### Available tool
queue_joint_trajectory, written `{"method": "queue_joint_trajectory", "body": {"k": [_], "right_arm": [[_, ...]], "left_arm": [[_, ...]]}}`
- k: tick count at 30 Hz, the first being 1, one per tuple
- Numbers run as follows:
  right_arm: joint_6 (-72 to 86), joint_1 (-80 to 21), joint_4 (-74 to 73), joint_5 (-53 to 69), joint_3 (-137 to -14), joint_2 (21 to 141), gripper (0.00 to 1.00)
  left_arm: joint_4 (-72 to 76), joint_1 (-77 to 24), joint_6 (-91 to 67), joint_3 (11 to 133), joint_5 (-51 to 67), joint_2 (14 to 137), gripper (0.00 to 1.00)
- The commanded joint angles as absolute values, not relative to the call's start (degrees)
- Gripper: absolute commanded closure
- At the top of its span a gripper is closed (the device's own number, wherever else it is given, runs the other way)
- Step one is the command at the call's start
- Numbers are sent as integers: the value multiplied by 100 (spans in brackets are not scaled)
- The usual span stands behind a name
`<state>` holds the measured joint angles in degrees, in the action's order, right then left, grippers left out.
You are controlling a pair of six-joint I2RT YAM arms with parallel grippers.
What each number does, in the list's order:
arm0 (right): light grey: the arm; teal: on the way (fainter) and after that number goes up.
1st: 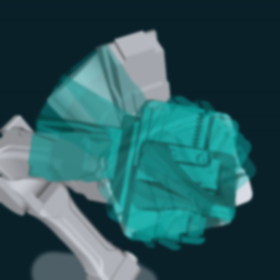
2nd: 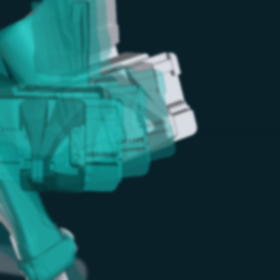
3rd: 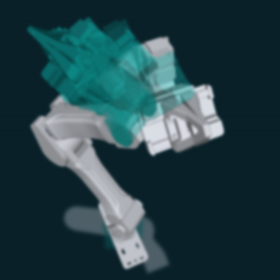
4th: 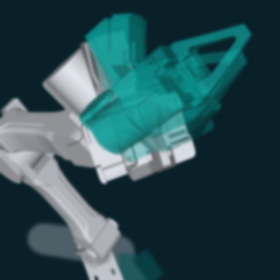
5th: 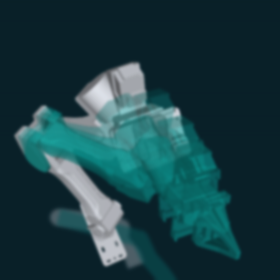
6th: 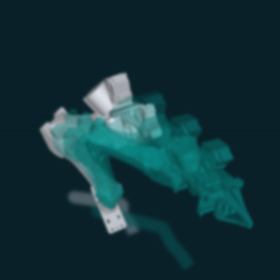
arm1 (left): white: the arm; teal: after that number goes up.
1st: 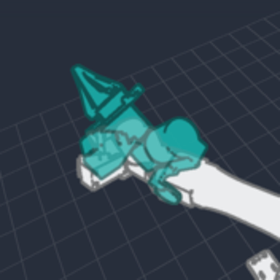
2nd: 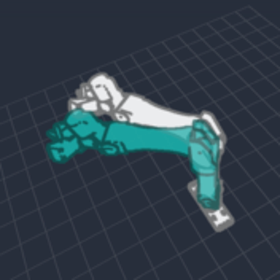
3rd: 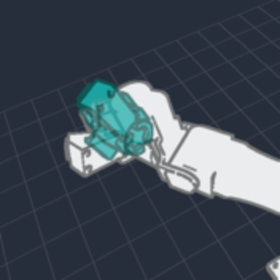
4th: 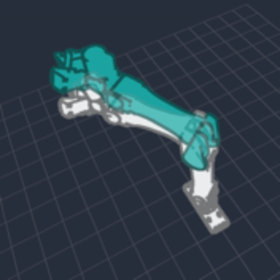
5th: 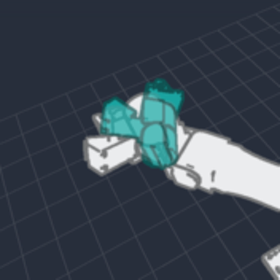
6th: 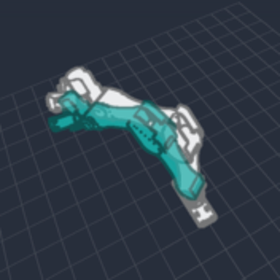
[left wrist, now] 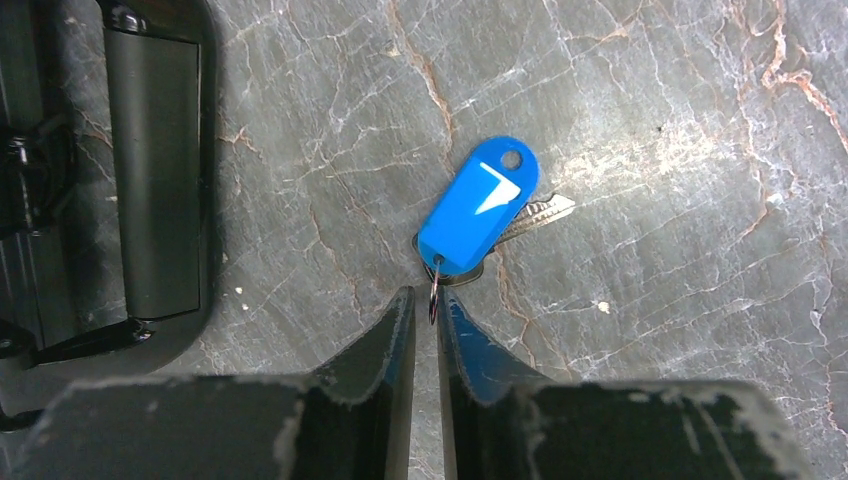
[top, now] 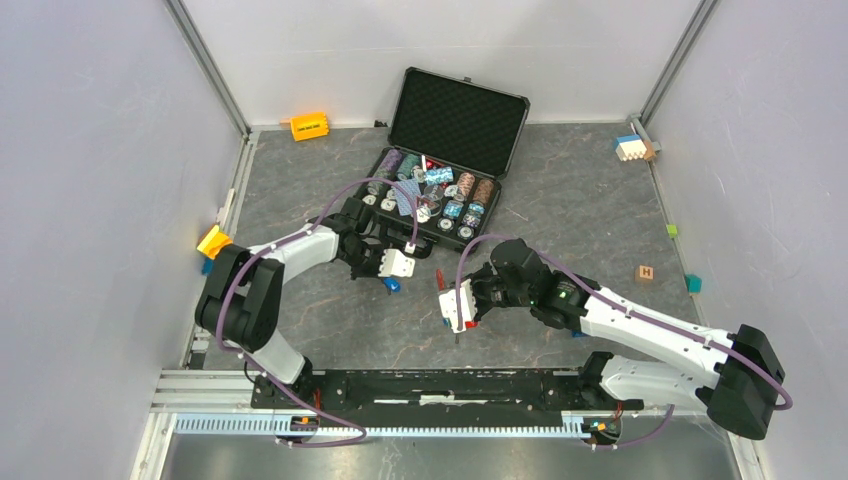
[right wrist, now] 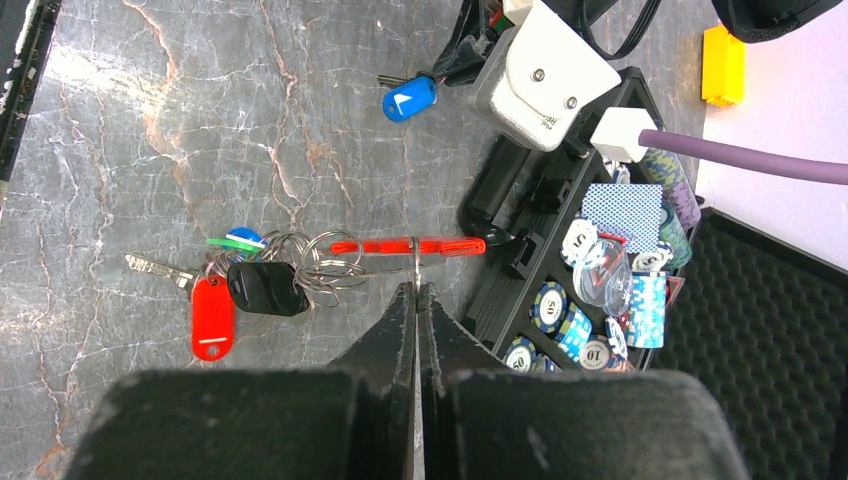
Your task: Put the keys on the keyring
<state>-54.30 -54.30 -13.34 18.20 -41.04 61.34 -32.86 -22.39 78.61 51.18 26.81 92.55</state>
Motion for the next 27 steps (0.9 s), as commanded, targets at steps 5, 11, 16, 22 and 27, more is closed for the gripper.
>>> {"method": "queue_joint_trajectory", "body": {"k": [5, 11, 16, 22, 27], "right_arm": [[-5455, -5414, -1372, 1904, -4270, 6193, 100], [-5454, -5420, -1380, 1914, -4279, 6190, 100], [-5458, -5414, -1381, 1909, -4271, 6188, 100], [-5444, -5417, -1378, 1911, -4302, 6183, 100], [-5343, -5412, -1376, 1970, -4377, 6148, 100]], "left_arm": [[-3226, -2266, 7717, 5071, 2619, 9275, 80], [-3226, -2262, 7705, 5089, 2650, 9298, 88], [-3225, -2260, 7613, 5115, 2689, 9253, 98], [-3362, -2264, 7525, 5106, 2894, 8925, 98], [-3498, -2273, 7088, 5112, 3324, 8364, 98]]}}
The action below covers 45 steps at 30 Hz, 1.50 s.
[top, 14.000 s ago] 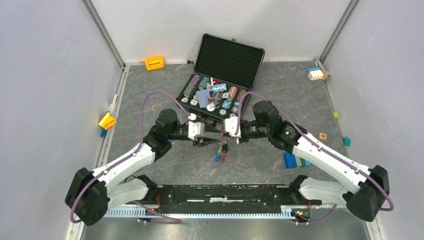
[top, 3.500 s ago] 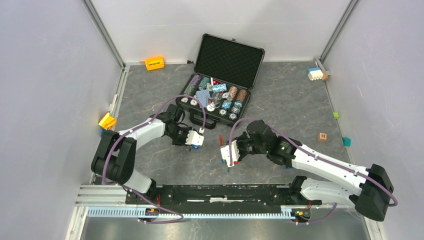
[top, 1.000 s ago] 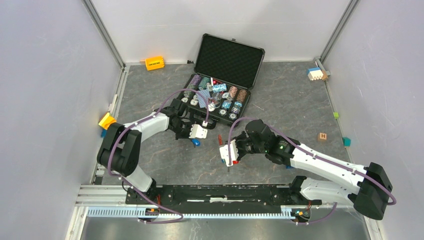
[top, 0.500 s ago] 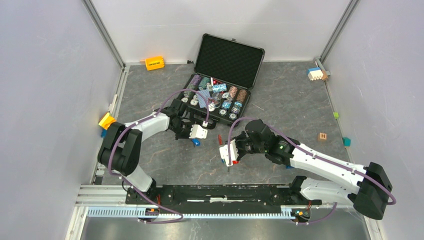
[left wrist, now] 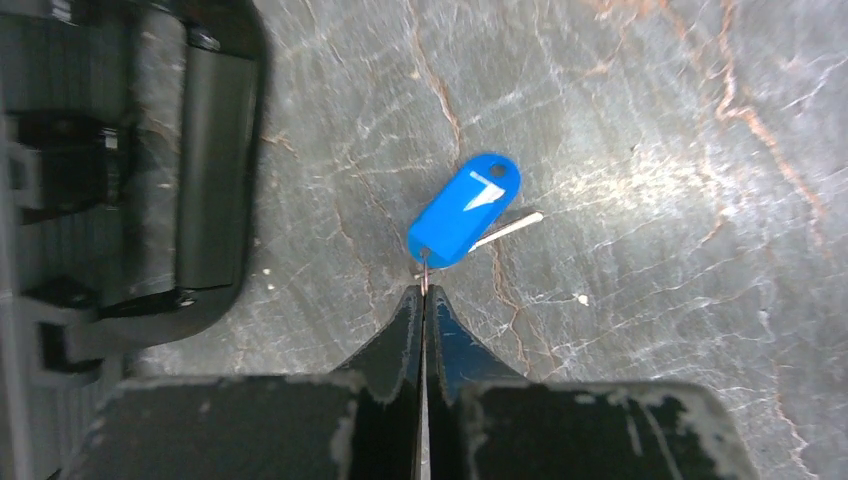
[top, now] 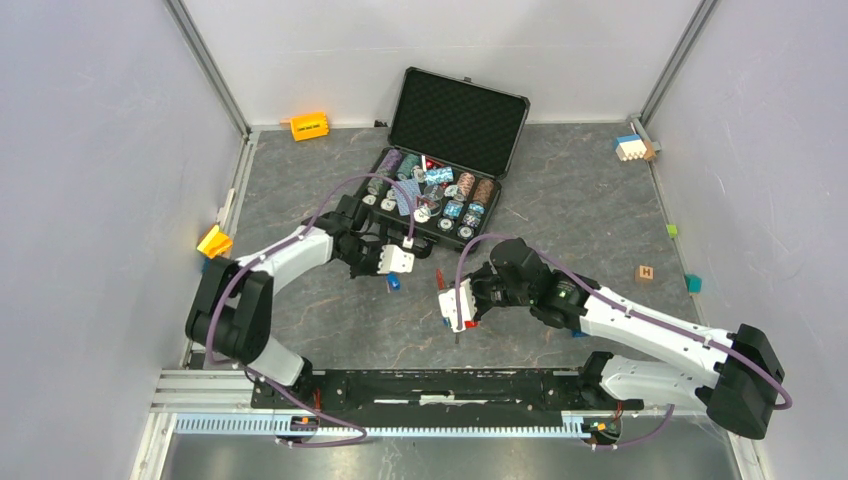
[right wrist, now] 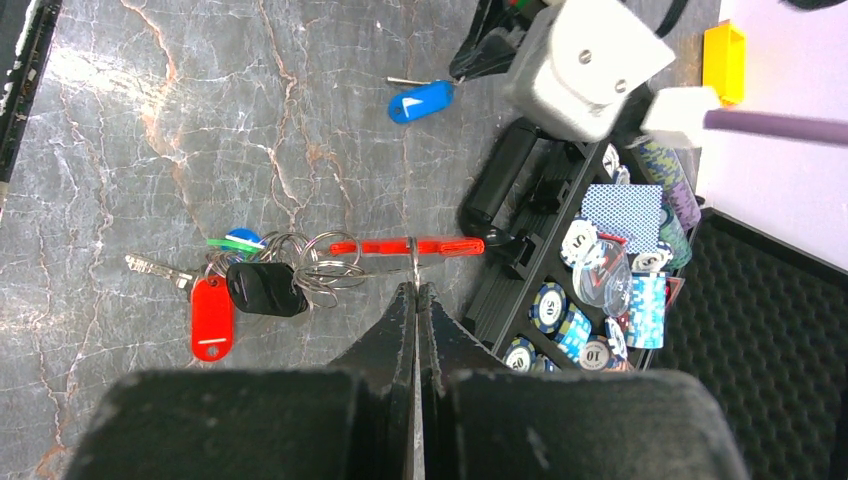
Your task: Put the keys on the keyring
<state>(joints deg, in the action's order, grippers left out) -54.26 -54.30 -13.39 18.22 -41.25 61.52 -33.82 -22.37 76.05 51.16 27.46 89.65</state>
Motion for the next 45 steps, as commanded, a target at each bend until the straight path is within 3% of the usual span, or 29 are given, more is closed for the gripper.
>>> {"method": "queue_joint_trajectory", "body": {"k": [1, 15, 23, 33, 39, 45], "right_arm": [[-5305, -5414, -1363, 2008, -4392, 6148, 100], [-4506, -5230, -1534, 2918, -5089, 6413, 100], [-4164, -5188, -1389, 2791, -5262, 6521, 100], [-4192, -5187, -1425, 2146, -5499, 6532, 100], [-3898, -5183, -1067, 1740, -5486, 6521, 100], [-3652, -5186, -763, 1185, -5493, 6607, 100]], "left_arm": [[-3497, -2272, 6973, 5084, 3442, 8223, 98], [-2084, -2556, 4226, 4563, 3741, 6030, 98], [-2945, -3481, 3605, 5176, 2825, 6100, 98], [-4193, -3533, 3328, 5690, 2577, 5799, 98], [-3777, -3533, 2596, 5423, 3305, 5355, 98], [-3266, -3540, 1619, 5557, 4348, 5764, 98]]}}
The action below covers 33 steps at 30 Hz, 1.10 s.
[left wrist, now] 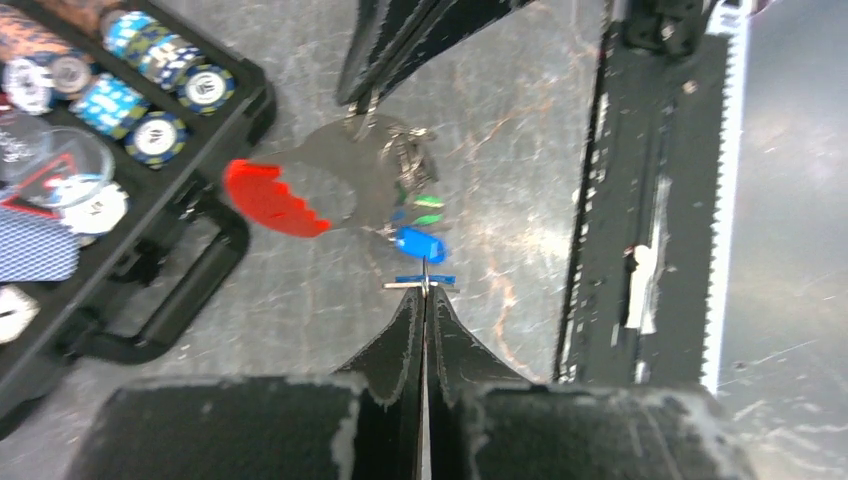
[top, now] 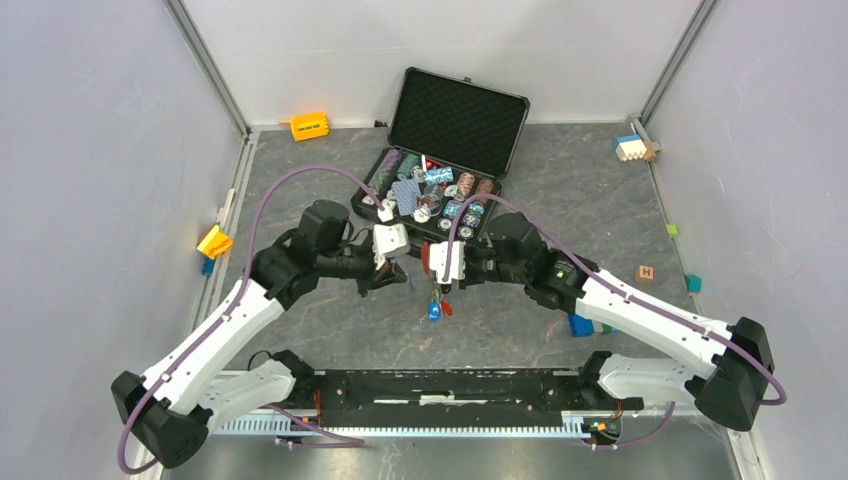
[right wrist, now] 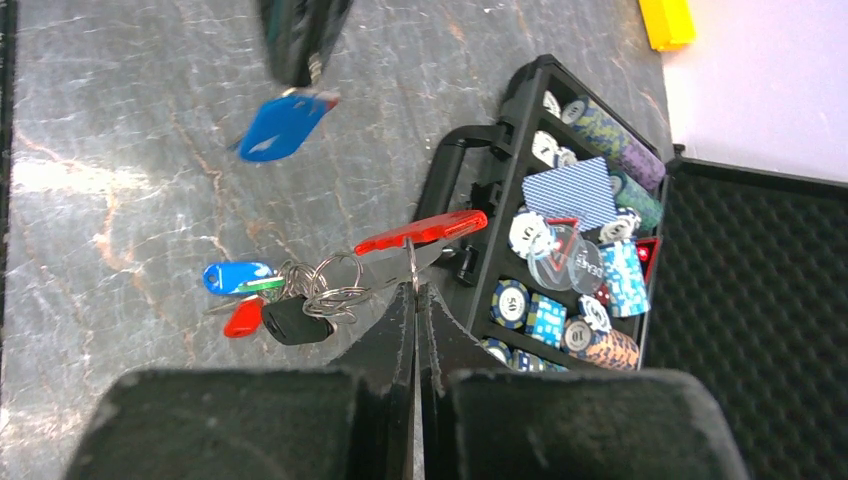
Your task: Put the keys on the keyring
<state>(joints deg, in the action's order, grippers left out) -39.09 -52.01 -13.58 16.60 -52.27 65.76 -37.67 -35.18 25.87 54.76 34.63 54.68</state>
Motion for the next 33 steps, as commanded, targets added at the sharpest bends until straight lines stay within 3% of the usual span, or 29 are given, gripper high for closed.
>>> {"method": "queue_joint_trajectory", "body": {"k": [1, 15, 33], "right_arm": [[-3648, -5186, -742, 1133, -5493, 6610, 100], [-3801, -5205, -657, 1177, -5453, 6720, 100], [-4451, -5369, -662, 1302, -4819, 6187, 100]], "left_arm": [[-3156, -3540, 1381, 5584, 4450, 5832, 98], [-2035, -3740, -278, 5755, 4657, 6620, 98], [-2352, -3727, 140, 6100, 4392, 6811, 98]]}}
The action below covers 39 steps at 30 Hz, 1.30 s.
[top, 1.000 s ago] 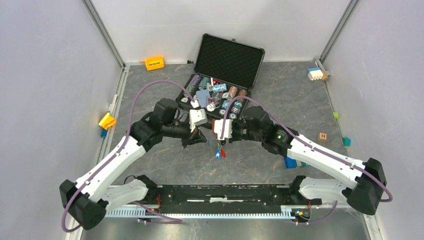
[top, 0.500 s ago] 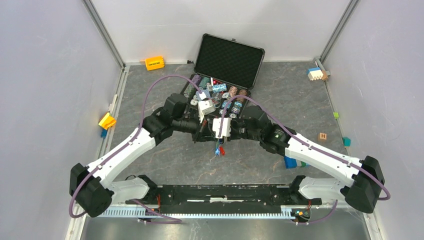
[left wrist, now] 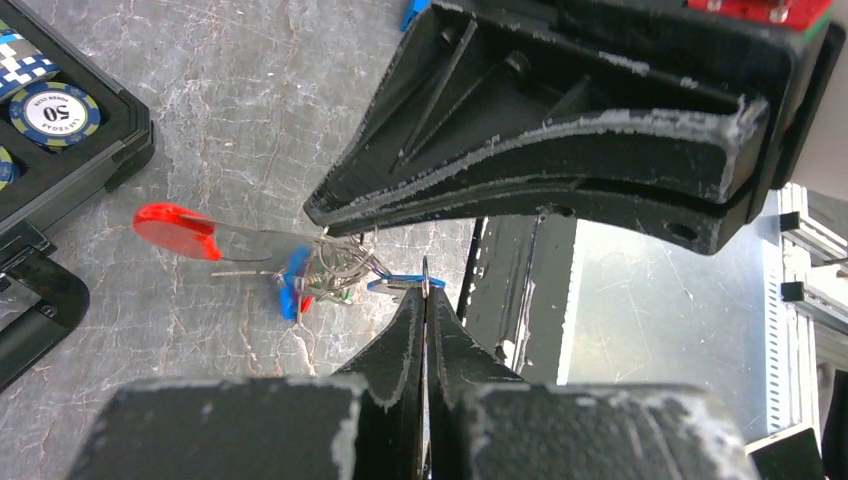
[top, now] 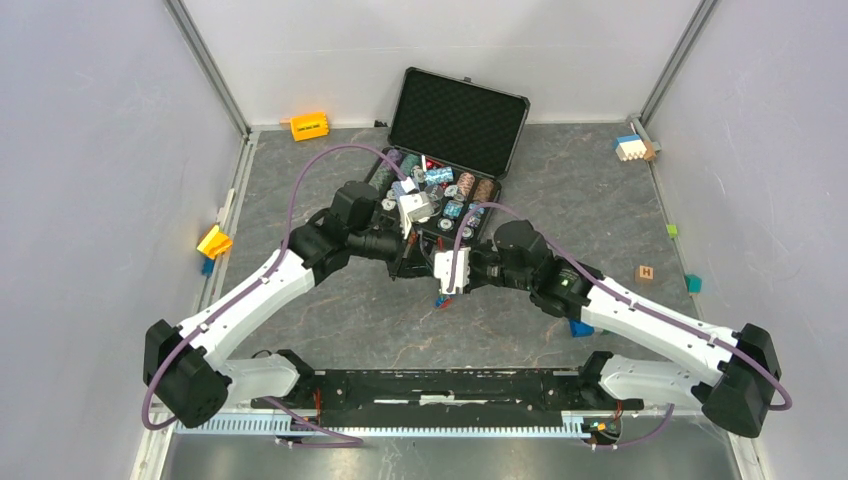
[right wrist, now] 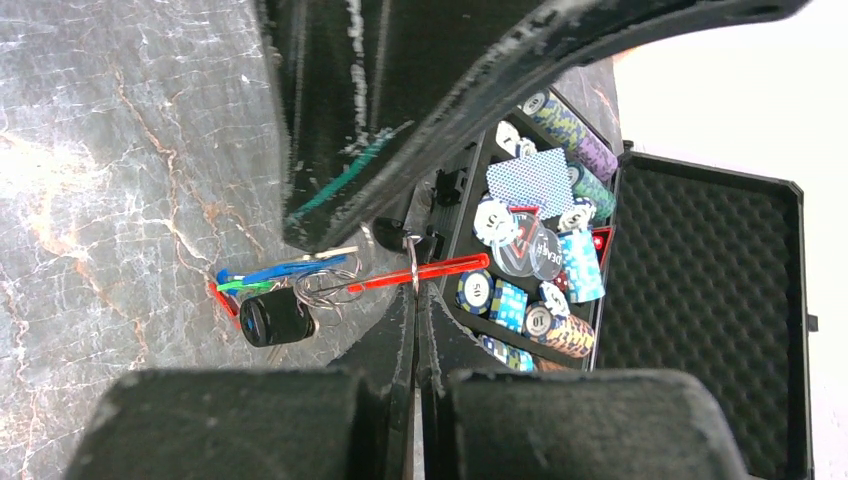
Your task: Put the keys on the keyring
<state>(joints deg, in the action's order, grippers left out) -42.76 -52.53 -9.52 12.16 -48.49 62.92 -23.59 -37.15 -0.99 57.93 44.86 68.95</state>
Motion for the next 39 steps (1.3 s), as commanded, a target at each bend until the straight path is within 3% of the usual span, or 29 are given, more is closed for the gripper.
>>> {"method": "queue_joint_trajectory", "body": {"k": [1, 12, 19, 26, 39], "right_arm": [[-4462, -5387, -681, 1297, -4821, 6195, 100], [-4456, -5414, -729, 1352, -4784, 6189, 100], [-4474, -5414, -734, 1334, -4799, 6256, 100], [-4481, -5418, -769, 1362, -4830, 6358, 100], [-4438, -5414, -796, 1440, -4860, 6333, 100]], "left_arm": [[-2424, -3727, 220, 6151, 4372, 6835, 98], [-3393, -3722, 849, 6478, 3831, 6754, 98], [-3941, -3718, 1294, 6451, 4074, 6415, 98], [-4182, -3718, 1519, 6469, 4329, 6206, 98], [-3955, -3721, 1712, 6424, 3506, 6508, 98]]}}
